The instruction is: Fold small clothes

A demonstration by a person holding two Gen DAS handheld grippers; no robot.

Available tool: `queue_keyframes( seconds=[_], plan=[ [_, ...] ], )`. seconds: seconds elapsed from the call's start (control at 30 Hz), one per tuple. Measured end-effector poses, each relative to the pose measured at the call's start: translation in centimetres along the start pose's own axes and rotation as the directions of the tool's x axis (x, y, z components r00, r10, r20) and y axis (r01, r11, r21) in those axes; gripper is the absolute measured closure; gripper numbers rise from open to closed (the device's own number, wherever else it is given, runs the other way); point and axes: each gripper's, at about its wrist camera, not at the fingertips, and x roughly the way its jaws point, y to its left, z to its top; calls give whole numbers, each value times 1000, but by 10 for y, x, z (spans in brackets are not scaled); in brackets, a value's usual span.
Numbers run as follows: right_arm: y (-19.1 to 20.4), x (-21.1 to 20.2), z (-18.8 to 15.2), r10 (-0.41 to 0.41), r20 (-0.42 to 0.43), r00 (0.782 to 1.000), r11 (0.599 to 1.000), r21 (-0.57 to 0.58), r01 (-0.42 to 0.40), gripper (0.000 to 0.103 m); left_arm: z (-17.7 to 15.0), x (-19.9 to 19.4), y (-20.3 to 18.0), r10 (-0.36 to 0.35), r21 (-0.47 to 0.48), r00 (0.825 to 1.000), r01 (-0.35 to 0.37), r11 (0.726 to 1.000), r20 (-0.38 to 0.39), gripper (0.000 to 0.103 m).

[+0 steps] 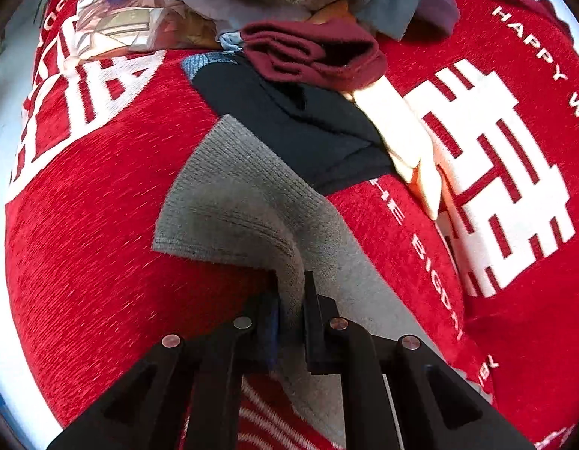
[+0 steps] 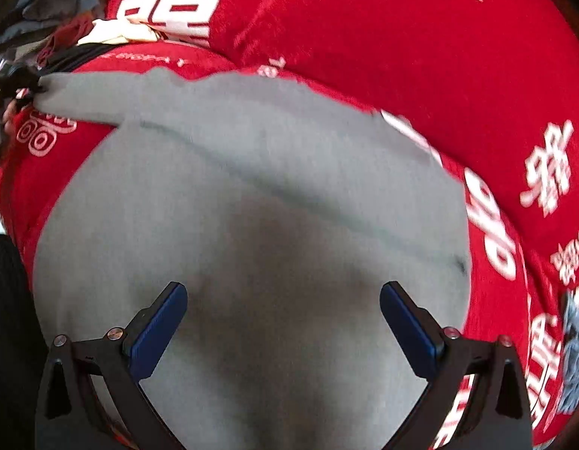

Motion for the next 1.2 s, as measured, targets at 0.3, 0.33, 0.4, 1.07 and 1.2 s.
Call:
queue_keyframes(
  seconds=[0.3, 0.33, 0.4, 1.07, 1.2],
  plan=[
    [76, 88, 150, 32, 36, 999, 998, -54, -30, 1, -6, -50, -40, -37, 167, 992, 16, 986, 121, 92],
    [83, 100, 160, 25, 24, 999, 999, -48, -24, 1, -7, -56, -43, -41, 181, 990, 17, 983, 133, 92],
    [95, 128, 181, -37, -12, 999, 999, -23, 36, 1, -9, -67, -48, -55, 210, 987, 22, 978, 152, 92],
    [-48, 60, 84, -62, 18, 998, 974, 218, 57, 3, -85, -100, -193, -106, 522, 990, 45, 852, 88, 92],
    [-110, 43, 36, -67, 16, 998, 940, 336, 58, 3, -148, -106, -258, -139, 621, 990, 90, 778, 30, 92]
  ],
)
